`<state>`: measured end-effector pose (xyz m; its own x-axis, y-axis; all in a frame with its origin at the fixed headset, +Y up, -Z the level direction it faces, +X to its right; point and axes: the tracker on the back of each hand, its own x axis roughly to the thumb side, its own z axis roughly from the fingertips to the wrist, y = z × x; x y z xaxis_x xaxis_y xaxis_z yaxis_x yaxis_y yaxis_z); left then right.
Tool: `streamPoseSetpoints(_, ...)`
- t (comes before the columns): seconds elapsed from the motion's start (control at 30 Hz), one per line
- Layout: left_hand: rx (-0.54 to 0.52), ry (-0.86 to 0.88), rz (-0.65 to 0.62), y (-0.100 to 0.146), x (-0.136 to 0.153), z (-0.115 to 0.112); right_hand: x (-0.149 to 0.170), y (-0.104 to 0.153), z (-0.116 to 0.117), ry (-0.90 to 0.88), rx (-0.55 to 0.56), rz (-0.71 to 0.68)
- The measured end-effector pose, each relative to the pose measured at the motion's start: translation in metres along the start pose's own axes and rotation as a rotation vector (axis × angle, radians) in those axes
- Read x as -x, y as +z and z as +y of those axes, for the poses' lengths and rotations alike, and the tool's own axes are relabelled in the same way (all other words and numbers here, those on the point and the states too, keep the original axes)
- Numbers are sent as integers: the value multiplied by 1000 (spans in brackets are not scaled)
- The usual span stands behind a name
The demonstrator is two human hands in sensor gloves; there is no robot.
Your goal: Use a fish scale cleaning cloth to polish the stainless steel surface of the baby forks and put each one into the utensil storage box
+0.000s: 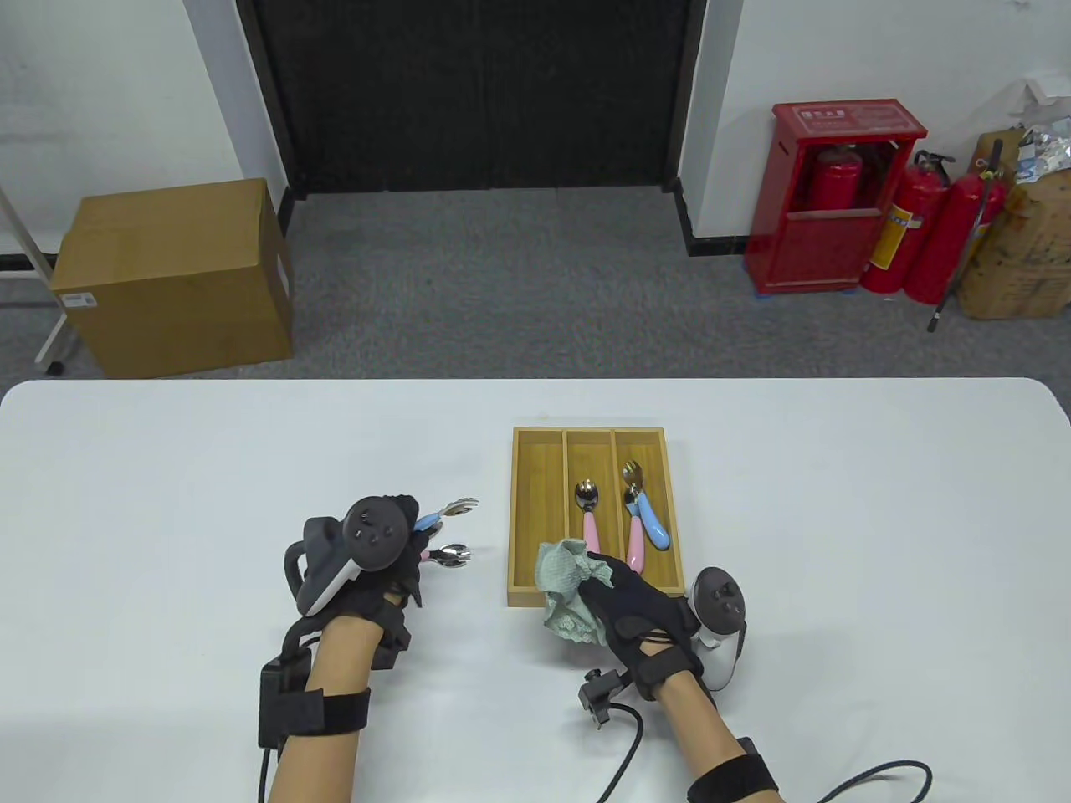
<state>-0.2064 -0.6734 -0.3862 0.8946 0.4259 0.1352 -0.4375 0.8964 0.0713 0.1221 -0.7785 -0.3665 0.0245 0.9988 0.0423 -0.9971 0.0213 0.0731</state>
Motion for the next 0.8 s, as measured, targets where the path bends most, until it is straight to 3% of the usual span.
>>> streamPoseSetpoints(0.1,-10,248,-91,24,-18,3,-2,4,-4,84,85,-6)
streamPoseSetpoints(0.2,40,427,-175,44,-41,-9,-3,6,-6,114,87,-23)
streamPoseSetpoints(0.3,70,408,-232,58,-55,-32,-4,6,-5,83,70,-42)
streamPoseSetpoints(0.47,15,286,-208,67,-49,-60,-8,11,-4,66,37,-83)
streamPoseSetpoints(0.53,-15,318,-187,68,-43,-63,-7,11,-4,33,44,-92)
streamPoseSetpoints(0.7,58,447,-154,69,-34,-74,1,10,-2,-153,18,-100)
streamPoseSetpoints(0.8,109,514,-151,67,-30,-80,4,8,1,-277,-66,-114)
